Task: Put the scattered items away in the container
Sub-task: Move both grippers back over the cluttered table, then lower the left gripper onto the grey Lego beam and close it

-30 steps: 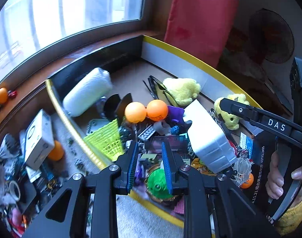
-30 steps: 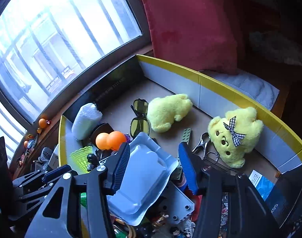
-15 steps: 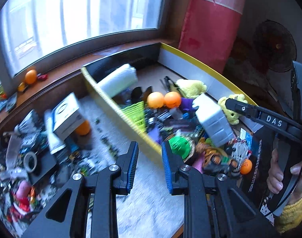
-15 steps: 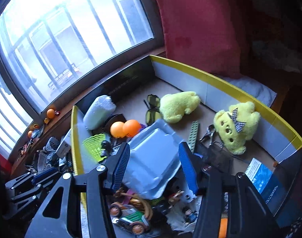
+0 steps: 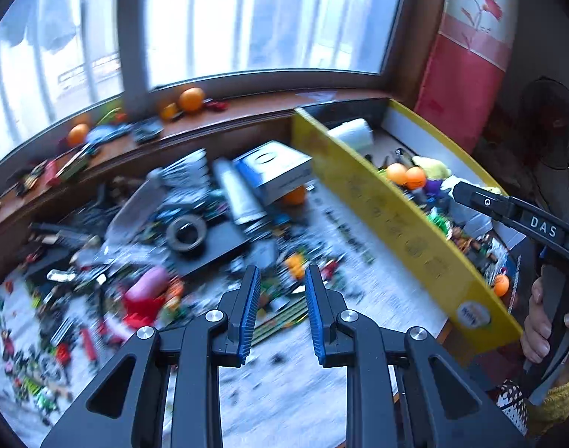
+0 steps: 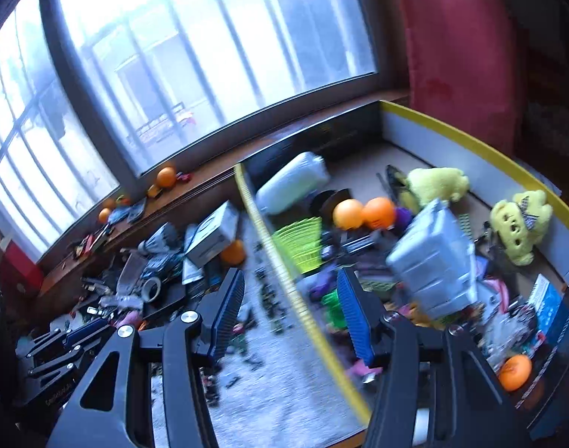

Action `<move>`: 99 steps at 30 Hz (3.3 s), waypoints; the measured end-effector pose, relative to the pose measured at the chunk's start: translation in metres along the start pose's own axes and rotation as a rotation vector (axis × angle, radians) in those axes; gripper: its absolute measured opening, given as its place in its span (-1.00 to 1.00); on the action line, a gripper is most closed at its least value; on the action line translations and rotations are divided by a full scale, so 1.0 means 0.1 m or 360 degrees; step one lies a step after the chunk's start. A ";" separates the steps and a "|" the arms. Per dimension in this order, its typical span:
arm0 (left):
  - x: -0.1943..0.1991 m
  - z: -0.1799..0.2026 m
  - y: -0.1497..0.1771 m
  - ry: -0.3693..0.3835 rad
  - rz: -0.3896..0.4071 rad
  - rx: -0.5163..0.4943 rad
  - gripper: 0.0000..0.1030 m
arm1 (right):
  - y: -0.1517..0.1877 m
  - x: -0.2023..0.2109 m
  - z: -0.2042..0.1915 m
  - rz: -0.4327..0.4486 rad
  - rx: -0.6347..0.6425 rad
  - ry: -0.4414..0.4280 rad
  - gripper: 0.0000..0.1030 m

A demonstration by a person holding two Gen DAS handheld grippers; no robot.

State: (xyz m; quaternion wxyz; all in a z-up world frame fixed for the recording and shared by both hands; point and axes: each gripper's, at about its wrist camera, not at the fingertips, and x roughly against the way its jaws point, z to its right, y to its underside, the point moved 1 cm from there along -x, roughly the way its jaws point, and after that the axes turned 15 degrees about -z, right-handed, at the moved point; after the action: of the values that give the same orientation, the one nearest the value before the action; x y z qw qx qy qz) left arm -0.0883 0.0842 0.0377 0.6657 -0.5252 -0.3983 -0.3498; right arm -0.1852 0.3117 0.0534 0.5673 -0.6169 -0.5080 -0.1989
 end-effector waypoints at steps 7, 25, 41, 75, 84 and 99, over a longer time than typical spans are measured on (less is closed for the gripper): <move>0.18 -0.53 0.45 -0.0074 -0.0011 0.0061 -0.52 | 0.44 -0.17 -0.69 -0.0103 0.0145 -0.0065 0.15; -0.11 -1.57 1.61 -0.0071 -0.0298 0.0219 -0.52 | 1.58 -0.86 -1.63 -0.0511 0.0526 -0.0084 0.19; 0.02 -1.94 1.94 -0.0085 -0.0267 0.0365 -0.52 | 2.23 -1.23 -2.62 -0.0425 0.1357 0.0200 0.50; -0.36 -1.61 1.58 0.0179 -0.0283 0.0285 0.16 | 1.53 -1.17 -1.98 -0.0489 0.0789 0.0120 -0.31; -0.46 -1.39 1.47 -0.0105 -0.0373 -0.0014 0.16 | 1.44 -1.28 -1.74 -0.0589 0.0775 0.0015 -0.29; -0.51 -1.33 1.48 -0.0170 -0.0442 0.0005 0.49 | 1.46 -1.31 -1.62 -0.0590 0.0832 -0.0154 -0.11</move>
State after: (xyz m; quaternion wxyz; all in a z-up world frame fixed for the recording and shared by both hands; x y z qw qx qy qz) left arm 0.0416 -0.0129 -0.0873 0.5897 -0.4819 -0.5024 -0.4094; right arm -0.0602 0.1361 -0.0822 0.6358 -0.3560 -0.6720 -0.1320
